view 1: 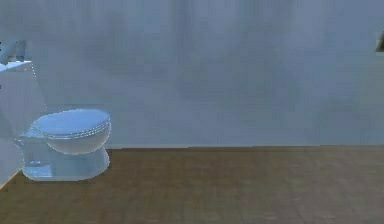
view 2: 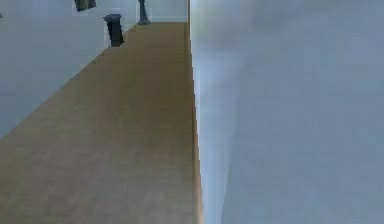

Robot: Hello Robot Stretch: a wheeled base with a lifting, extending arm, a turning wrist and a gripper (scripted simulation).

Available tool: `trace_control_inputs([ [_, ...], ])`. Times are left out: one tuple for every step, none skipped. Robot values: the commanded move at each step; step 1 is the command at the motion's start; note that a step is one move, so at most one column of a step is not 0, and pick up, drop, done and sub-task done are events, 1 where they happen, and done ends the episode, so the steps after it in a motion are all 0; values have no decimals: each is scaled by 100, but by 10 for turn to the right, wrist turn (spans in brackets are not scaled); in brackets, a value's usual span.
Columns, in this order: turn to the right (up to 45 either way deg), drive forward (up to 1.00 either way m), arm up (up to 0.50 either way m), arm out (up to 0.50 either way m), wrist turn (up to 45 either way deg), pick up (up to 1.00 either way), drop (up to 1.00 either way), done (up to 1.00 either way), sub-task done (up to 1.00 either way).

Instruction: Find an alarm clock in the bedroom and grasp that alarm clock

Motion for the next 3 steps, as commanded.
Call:
trace_control_inputs([
  [390, 0, 0, 0, 0, 0, 0, 0, 0],
  [0, 30, 0, 0, 0, 0, 0, 0, 0],
  [-450, 0, 0, 0, 0, 0, 0, 0, 0],
])
